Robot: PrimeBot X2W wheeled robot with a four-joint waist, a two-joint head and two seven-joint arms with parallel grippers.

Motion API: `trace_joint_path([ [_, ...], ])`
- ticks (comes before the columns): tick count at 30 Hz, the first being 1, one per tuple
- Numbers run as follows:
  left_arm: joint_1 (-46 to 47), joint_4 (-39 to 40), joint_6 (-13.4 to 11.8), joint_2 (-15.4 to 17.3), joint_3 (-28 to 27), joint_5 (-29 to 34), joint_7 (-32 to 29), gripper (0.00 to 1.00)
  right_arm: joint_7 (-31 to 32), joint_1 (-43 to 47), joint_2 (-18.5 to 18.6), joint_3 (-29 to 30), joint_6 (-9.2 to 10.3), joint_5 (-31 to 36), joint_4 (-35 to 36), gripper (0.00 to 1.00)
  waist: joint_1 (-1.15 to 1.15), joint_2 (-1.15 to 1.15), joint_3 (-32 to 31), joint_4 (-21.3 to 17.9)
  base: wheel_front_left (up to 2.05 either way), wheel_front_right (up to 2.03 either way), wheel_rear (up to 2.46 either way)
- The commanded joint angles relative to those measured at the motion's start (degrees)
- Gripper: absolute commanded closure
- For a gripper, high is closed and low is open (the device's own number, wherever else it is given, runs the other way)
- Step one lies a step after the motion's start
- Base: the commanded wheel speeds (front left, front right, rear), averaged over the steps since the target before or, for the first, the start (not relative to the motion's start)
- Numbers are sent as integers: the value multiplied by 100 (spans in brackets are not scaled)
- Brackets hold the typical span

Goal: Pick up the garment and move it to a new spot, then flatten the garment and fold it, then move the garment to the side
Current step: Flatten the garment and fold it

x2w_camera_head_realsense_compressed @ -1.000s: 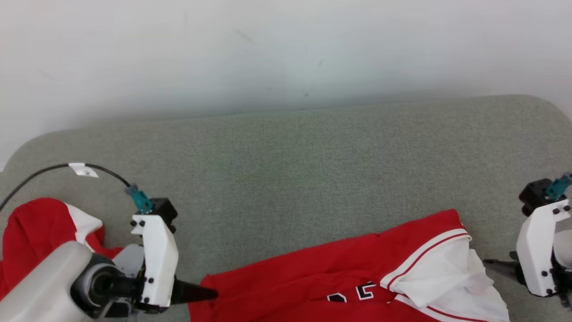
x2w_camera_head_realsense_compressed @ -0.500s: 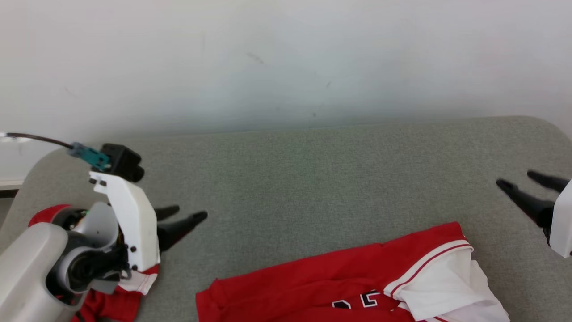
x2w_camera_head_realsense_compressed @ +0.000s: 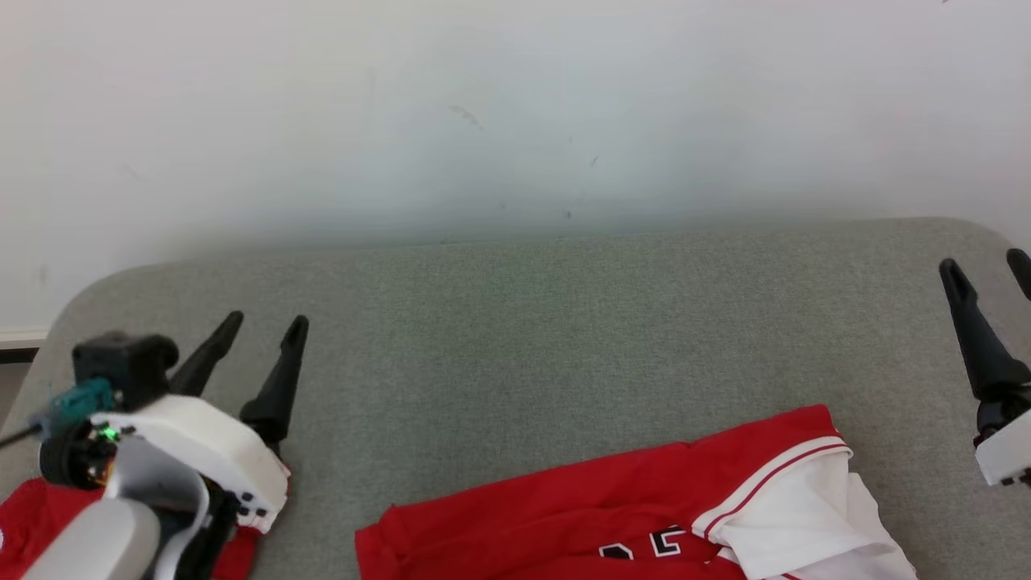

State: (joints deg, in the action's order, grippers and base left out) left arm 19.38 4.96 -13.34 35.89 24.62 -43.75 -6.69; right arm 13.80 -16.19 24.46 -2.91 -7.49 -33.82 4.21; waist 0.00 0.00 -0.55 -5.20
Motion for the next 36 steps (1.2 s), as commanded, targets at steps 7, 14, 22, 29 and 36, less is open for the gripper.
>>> trace_joint_path([
  [7, -1059, -12, -573, -541, -123, 488, 1594, 0, -887, 1032, -875, 589, 1, 479, 103, 0, 0, 0, 52, -9, 0, 0, 0],
  [14, -1681, -24, -524, -1210, -398, 694, 2182, 0, -1403, 1678, -1468, 851, 1, 395, -168, 0, 0, 0, 261, 24, 0, 0, 0],
  [22, -1940, -260, 133, -2091, -1100, 1412, 2183, 0, -1868, 1803, -1629, 803, 1, 539, -850, 0, 0, 0, 448, 48, 0, 0, 0],
  [29, -1869, -543, 593, -2489, -1389, 1773, 2183, 0, -1246, 1285, -1351, 497, 3, 558, -1866, 0, 0, 0, 451, 23, 0, 0, 0],
  [36, -1725, -749, 885, -2693, -1478, 1986, 2181, 0, -502, 651, -1047, 60, 1, 355, -2849, 0, 0, 0, 485, 110, 0, 0, 0],
])
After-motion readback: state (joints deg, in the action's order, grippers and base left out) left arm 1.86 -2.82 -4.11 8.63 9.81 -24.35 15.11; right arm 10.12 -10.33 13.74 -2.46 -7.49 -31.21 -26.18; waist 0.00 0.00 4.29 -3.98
